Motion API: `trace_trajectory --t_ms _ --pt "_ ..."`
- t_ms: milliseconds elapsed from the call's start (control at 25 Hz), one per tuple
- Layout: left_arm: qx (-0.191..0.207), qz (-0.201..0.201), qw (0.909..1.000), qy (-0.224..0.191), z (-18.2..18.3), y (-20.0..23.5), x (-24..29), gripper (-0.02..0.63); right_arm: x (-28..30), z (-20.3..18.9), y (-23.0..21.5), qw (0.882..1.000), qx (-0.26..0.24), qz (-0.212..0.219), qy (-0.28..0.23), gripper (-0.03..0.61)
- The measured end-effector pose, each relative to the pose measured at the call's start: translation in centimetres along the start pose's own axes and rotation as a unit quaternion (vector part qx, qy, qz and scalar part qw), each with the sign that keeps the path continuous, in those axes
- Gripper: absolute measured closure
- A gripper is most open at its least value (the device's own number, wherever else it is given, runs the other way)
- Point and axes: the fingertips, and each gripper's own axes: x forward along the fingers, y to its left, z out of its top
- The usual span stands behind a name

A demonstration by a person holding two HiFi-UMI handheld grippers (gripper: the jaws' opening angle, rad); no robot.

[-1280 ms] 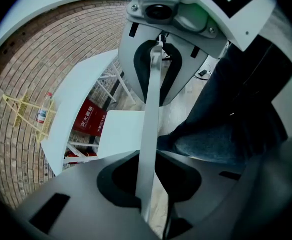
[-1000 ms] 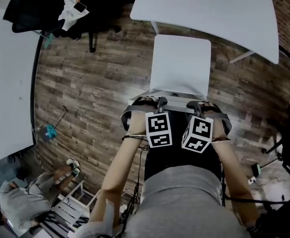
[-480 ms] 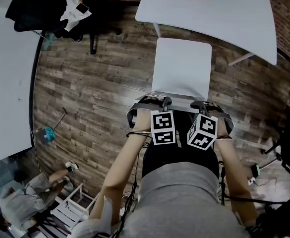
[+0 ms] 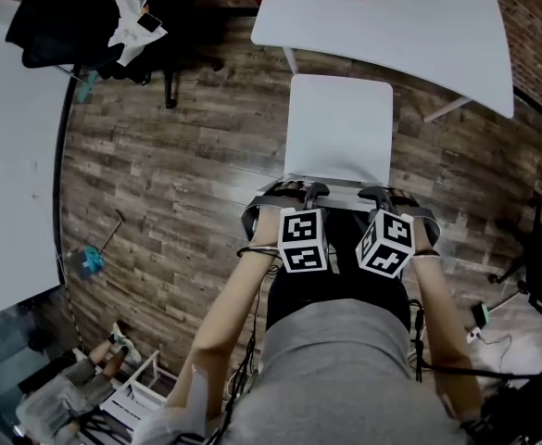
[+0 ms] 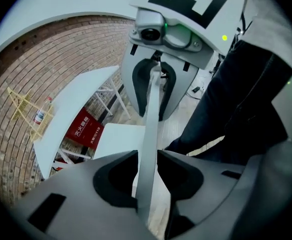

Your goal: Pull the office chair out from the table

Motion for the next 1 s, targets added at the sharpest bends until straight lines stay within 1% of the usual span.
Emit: trace_trajectory --t_ms 120,240,320,360,440,480,520,600,680,760,800,880,960,1000 --pt "-0.031 -0.009 0.9976 -0.062 2.3 0.2 -1.5 0.466 -1.5 2.1 -0.1 0.998 0.032 0.018 -0.052 0.431" --pt "-0.068 -0.007 0.9923 -0.104 3.5 1.1 -3.2 0.463 -4.0 4.2 -1.0 0.991 0.071 0.022 -0.110 0.431" --pt "-0.092 0.002 0.9877 -0.126 4.0 2.2 -4.5 0.463 -5.9 5.5 -2.5 0.984 0.094 0.000 -0.151 0.450" --pt "-0.105 0.012 0.9845 -0.140 4.3 3.0 -5.3 0.464 -7.0 6.1 -3.6 0.979 0.106 -0.021 -0.172 0.465" --pt "-0.132 0.042 0.9752 -0.172 5.0 5.1 -7.0 0.465 -9.1 7.1 -6.2 0.964 0.139 -0.075 -0.215 0.528" --pt "-0.147 0.060 0.9688 -0.190 5.4 6.3 -8.0 0.472 -10.2 7.4 -7.5 0.953 0.160 -0.101 -0.236 0.536" --pt "-0.162 0.080 0.9612 -0.209 5.8 7.5 -9.0 0.502 -11.2 7.7 -8.6 0.941 0.184 -0.124 -0.257 0.544" --pt "-0.186 0.119 0.9437 -0.247 6.6 9.6 -10.9 0.574 -13.0 8.2 -10.4 0.912 0.231 -0.159 -0.298 0.552" --pt "-0.203 0.149 0.9269 -0.278 7.3 11.3 -12.6 0.586 -14.4 8.4 -11.8 0.883 0.270 -0.189 -0.333 0.558" --pt "-0.225 0.171 0.9096 -0.304 7.7 12.6 -14.0 0.591 -15.5 8.3 -12.7 0.860 0.292 -0.212 -0.360 0.560" --pt "-0.240 0.178 0.9007 -0.316 7.9 13.1 -14.6 0.592 -16.0 8.4 -13.0 0.851 0.299 -0.223 -0.370 0.563" --pt "-0.274 0.186 0.8827 -0.333 8.1 13.9 -15.4 0.595 -16.8 8.4 -13.4 0.838 0.308 -0.243 -0.381 0.563" --pt "-0.306 0.198 0.8646 -0.346 8.2 14.5 -16.0 0.597 -17.4 8.3 -13.6 0.829 0.316 -0.255 -0.385 0.563" --pt "-0.315 0.208 0.8573 -0.350 8.3 14.7 -16.3 0.597 -17.6 8.3 -13.6 0.826 0.318 -0.256 -0.388 0.563"
